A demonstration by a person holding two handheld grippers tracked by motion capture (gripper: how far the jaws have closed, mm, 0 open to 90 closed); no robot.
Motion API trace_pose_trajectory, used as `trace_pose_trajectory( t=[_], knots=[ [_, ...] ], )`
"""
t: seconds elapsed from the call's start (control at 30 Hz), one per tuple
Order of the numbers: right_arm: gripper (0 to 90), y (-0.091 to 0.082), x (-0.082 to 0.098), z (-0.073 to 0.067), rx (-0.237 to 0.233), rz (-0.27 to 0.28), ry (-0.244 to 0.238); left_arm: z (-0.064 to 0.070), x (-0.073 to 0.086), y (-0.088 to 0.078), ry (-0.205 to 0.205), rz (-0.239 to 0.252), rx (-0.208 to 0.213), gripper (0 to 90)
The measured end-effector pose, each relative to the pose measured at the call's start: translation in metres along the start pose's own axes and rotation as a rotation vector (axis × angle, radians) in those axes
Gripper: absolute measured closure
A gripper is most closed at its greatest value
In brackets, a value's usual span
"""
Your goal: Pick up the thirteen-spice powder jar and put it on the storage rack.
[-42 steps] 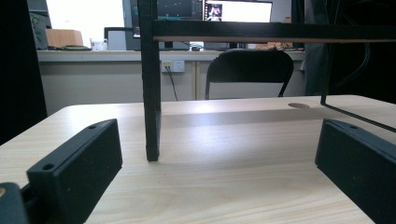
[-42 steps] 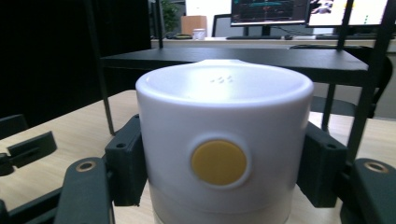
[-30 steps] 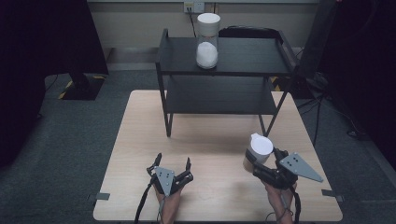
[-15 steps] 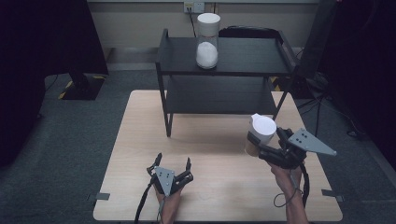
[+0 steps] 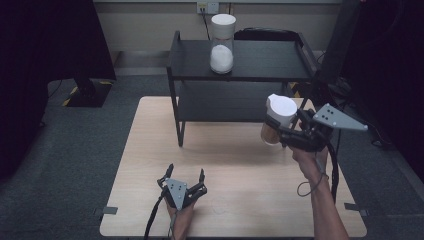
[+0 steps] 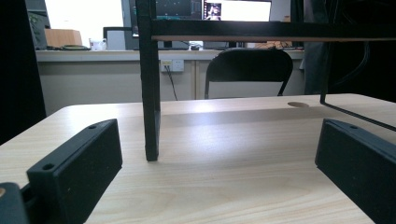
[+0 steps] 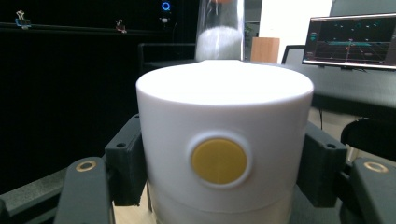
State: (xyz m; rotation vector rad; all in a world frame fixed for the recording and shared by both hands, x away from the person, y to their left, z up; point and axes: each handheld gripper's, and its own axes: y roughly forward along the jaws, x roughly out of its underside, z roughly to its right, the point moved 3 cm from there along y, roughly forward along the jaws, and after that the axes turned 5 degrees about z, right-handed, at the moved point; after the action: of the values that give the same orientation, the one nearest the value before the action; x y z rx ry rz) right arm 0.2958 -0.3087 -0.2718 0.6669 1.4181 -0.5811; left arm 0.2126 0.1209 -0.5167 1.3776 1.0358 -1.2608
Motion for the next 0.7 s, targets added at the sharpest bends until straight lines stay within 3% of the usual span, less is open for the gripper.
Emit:
trace_pose_trajectory(
  t=[0.23, 0.4, 0.53, 0.7],
  knots=[
    [30.4, 0.024, -0.042, 0.019, -0.019, 0.028, -0.006, 0.000, 0.000, 0.000, 0.000, 0.001, 0.000, 0.1],
    [30.4, 0.041, -0.070, 0.030, 0.021, 0.045, 0.007, -0.001, 0.000, 0.000, -0.002, 0.000, 0.005, 0.1],
    [30.4, 0.060, -0.087, 0.030, 0.092, 0.056, 0.003, -0.001, 0.000, 0.000, -0.003, 0.001, 0.003, 0.1],
    [30.3, 0.088, -0.094, 0.022, 0.198, 0.054, -0.009, -0.001, 0.000, 0.000, -0.005, 0.003, 0.003, 0.1]
  ],
)
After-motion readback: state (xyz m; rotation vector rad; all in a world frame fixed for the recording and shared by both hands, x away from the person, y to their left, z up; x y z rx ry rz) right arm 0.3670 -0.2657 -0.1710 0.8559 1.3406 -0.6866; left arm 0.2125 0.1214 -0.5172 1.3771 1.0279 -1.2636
